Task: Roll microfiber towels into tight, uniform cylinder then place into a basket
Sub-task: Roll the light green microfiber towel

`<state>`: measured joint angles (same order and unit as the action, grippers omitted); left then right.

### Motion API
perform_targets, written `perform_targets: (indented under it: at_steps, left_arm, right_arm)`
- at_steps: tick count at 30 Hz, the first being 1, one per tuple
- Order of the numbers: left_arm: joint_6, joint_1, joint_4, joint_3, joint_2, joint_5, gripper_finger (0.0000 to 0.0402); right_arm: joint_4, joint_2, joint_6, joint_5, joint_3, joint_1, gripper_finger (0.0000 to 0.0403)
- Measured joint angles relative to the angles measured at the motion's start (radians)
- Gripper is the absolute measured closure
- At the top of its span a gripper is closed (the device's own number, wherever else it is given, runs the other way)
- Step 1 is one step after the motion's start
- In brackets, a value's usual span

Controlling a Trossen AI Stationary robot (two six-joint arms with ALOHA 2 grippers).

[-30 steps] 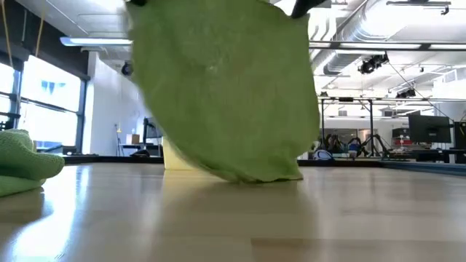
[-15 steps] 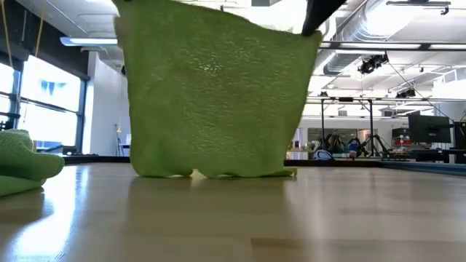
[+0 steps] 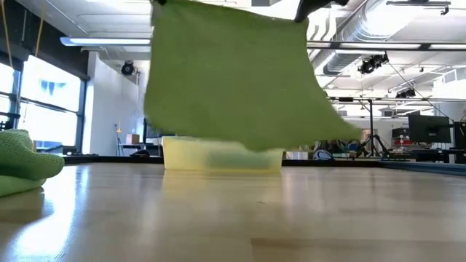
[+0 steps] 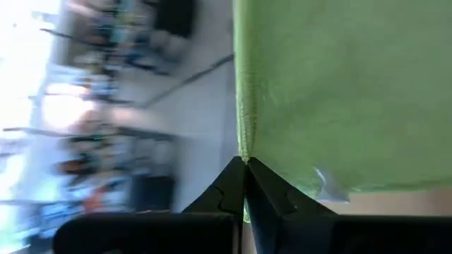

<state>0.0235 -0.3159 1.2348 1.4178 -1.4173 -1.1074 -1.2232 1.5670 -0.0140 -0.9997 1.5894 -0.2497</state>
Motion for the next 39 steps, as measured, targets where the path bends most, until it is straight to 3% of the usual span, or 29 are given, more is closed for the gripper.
perform_targets:
  at_steps: [4, 6, 9, 13, 16, 28, 39]
  left_arm:
    - [-0.085, 0.053, -0.018, 0.000, 0.000, -0.144, 0.0401]
    - [-0.080, 0.069, -0.025, 0.000, 0.000, -0.151, 0.0401]
    - [-0.026, 0.069, -0.025, 0.000, 0.000, -0.025, 0.0401]
    - [0.081, 0.028, -0.029, -0.010, -0.002, 0.282, 0.0401]
    - [0.174, -0.031, -0.035, -0.035, -0.025, 0.410, 0.0401]
    - [0.365, -0.252, -0.202, -0.054, -0.200, 0.590, 0.0401]
    - [0.409, -0.325, -0.288, -0.056, -0.362, 0.728, 0.0401]
  right_arm:
    - [0.033, -0.026, -0.017, -0.002, 0.000, 0.052, 0.0403]
    - [0.039, -0.036, 0.011, 0.010, 0.000, 0.062, 0.0403]
    - [0.032, -0.039, 0.061, 0.084, 0.000, 0.057, 0.0403]
    - [0.004, -0.019, 0.159, 0.295, -0.001, 0.013, 0.0403]
    - [-0.007, 0.026, 0.236, 0.443, -0.001, -0.049, 0.0403]
    - [0.135, 0.191, 0.482, 0.721, -0.001, -0.282, 0.0403]
    - [0.257, 0.315, 0.508, 0.757, -0.001, -0.375, 0.0403]
